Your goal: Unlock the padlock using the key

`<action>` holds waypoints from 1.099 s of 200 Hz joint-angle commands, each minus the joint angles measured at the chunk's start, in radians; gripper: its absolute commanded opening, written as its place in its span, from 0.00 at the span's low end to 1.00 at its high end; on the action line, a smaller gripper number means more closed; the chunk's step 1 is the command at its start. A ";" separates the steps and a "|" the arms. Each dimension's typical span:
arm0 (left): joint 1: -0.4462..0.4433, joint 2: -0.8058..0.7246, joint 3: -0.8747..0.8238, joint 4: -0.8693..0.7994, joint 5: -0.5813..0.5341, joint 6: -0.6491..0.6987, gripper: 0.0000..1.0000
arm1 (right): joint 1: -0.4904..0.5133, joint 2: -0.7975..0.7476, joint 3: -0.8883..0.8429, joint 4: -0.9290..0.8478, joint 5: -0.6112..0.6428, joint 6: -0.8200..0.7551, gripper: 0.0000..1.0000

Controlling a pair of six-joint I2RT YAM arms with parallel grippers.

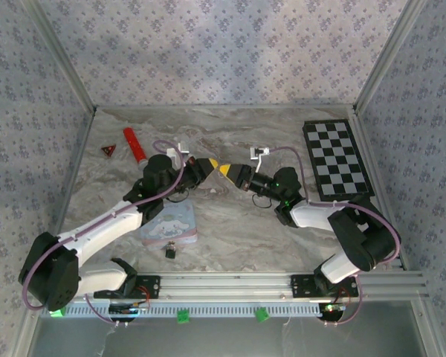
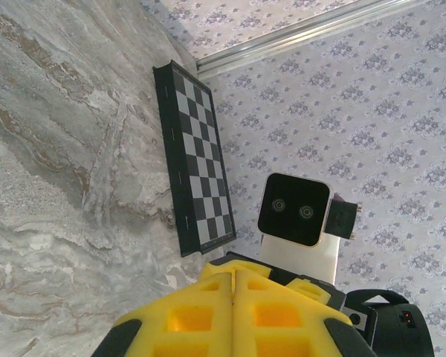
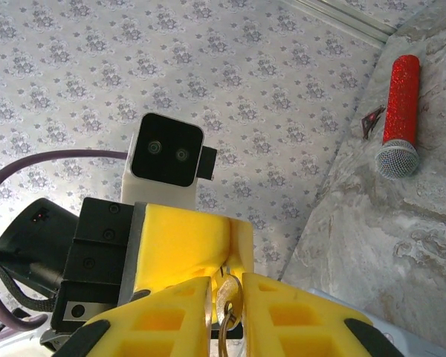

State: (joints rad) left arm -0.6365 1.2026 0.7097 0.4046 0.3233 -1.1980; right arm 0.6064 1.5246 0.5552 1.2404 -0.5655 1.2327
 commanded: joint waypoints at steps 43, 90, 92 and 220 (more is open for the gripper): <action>0.009 -0.025 -0.007 0.028 -0.009 0.007 0.00 | 0.003 0.011 0.024 0.061 -0.023 0.020 0.19; 0.010 -0.021 -0.008 0.034 -0.006 0.004 0.00 | 0.014 0.033 0.046 0.076 -0.039 0.028 0.21; 0.010 -0.022 -0.009 0.035 -0.006 0.004 0.00 | 0.014 0.033 0.046 0.076 -0.039 0.028 0.21; 0.010 -0.021 -0.019 0.045 -0.010 0.004 0.00 | 0.013 0.036 0.041 0.078 -0.031 0.036 0.04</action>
State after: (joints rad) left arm -0.6334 1.1976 0.7021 0.4179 0.3210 -1.1980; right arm 0.6155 1.5608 0.5751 1.2716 -0.5877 1.2617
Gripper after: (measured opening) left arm 0.063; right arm 0.077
